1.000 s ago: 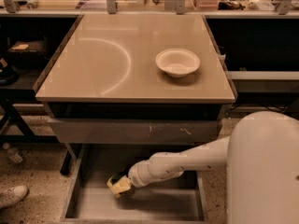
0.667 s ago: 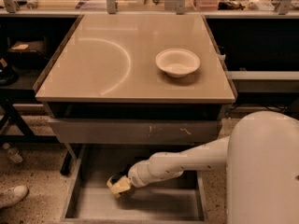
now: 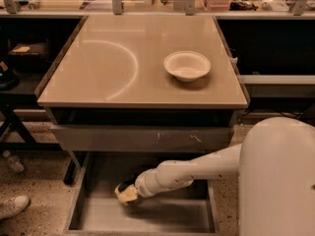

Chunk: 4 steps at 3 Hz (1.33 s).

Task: Place sponge into middle drawer

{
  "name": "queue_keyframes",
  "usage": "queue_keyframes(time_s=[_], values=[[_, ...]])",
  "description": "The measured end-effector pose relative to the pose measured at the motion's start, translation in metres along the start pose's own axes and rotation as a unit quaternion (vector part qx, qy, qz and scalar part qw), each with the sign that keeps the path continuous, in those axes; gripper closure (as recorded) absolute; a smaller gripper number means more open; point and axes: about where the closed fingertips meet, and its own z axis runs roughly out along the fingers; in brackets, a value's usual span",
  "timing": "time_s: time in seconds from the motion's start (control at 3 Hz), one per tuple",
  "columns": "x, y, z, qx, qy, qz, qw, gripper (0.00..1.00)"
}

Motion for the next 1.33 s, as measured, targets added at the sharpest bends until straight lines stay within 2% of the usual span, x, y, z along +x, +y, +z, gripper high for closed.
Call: queue_keyframes(time_s=[0.33,1.0,1.33], values=[[0.0,0.0,0.0,0.0,0.0,0.0,1.0,0.0],[0.0,0.002,-0.003,-0.003,-0.009,-0.006,0.9999,0.0],[0.001,-0.002,-0.036,0.032,-0.025,0.007,0.9991,0.0]])
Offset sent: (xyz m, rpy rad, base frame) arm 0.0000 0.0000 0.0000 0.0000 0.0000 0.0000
